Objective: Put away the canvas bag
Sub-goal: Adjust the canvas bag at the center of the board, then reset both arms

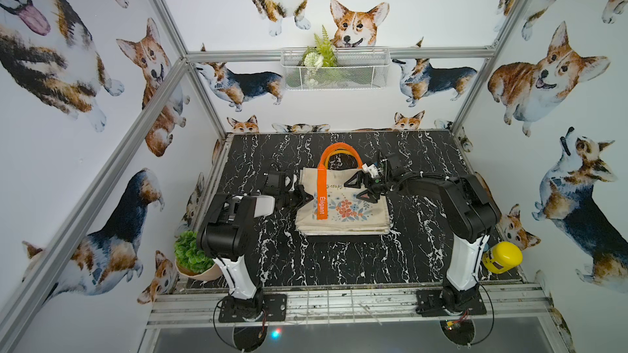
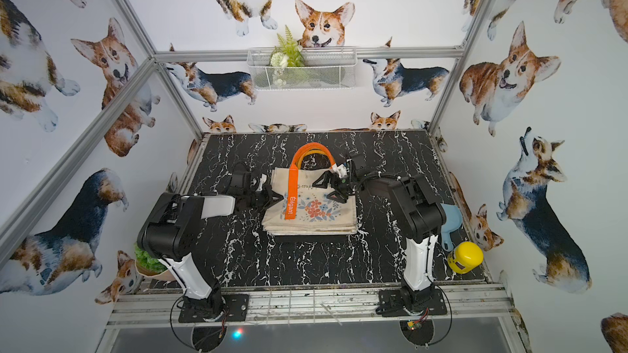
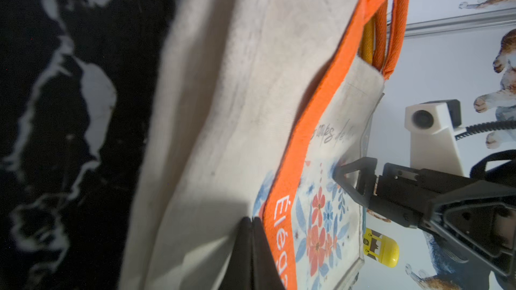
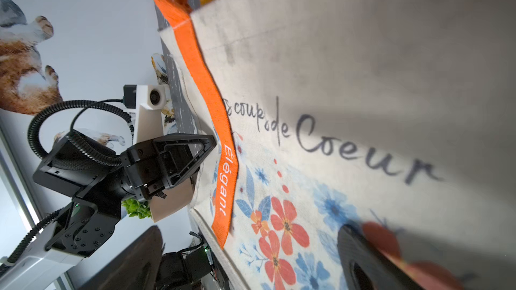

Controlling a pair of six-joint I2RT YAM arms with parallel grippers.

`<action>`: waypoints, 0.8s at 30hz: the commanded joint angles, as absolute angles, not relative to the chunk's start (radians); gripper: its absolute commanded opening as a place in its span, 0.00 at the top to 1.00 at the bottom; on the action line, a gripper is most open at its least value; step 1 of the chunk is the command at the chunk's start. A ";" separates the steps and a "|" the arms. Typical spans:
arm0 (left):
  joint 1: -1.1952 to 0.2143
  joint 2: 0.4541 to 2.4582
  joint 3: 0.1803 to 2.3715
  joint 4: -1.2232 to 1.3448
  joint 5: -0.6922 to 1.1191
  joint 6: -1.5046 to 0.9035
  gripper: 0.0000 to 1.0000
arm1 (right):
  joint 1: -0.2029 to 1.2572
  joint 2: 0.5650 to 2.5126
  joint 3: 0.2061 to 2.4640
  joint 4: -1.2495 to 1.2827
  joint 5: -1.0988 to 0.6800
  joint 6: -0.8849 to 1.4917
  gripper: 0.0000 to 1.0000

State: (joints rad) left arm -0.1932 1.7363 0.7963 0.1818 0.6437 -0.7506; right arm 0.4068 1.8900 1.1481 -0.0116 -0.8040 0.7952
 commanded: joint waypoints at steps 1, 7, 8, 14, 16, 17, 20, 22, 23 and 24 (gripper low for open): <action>-0.186 1.605 0.842 0.082 0.592 -0.685 0.55 | 0.360 1.765 1.206 -0.107 -0.820 0.754 0.01; -0.153 1.295 0.898 -0.031 0.420 -0.544 0.00 | 0.167 1.430 1.272 -0.393 -0.600 0.576 0.01; -0.149 1.249 0.898 -0.053 0.350 -0.532 0.00 | 0.143 1.379 1.269 -0.425 -0.535 0.530 0.01; -0.147 1.068 0.709 0.085 -0.155 -0.333 0.00 | 0.121 1.013 0.888 -0.214 0.129 0.100 0.01; -0.148 1.025 0.600 0.207 -0.157 -0.144 0.00 | 0.120 0.946 0.746 -0.125 0.166 -0.010 0.01; -0.147 1.013 0.557 0.253 -0.205 -0.131 0.00 | 0.120 0.928 0.694 -0.088 0.165 -0.016 0.01; -0.147 1.002 0.407 0.448 -0.287 -0.054 0.00 | 0.099 0.892 0.472 0.200 0.078 0.037 0.01; -0.145 1.047 0.310 0.646 -0.315 0.003 0.00 | 0.092 0.913 0.314 0.472 0.024 0.004 0.01; -0.141 1.082 0.271 0.737 -0.303 0.034 0.00 | 0.086 0.945 0.287 0.528 0.031 0.013 0.01; -0.135 1.129 0.240 0.831 -0.280 0.060 0.00 | 0.082 0.983 0.271 0.583 0.075 0.037 0.01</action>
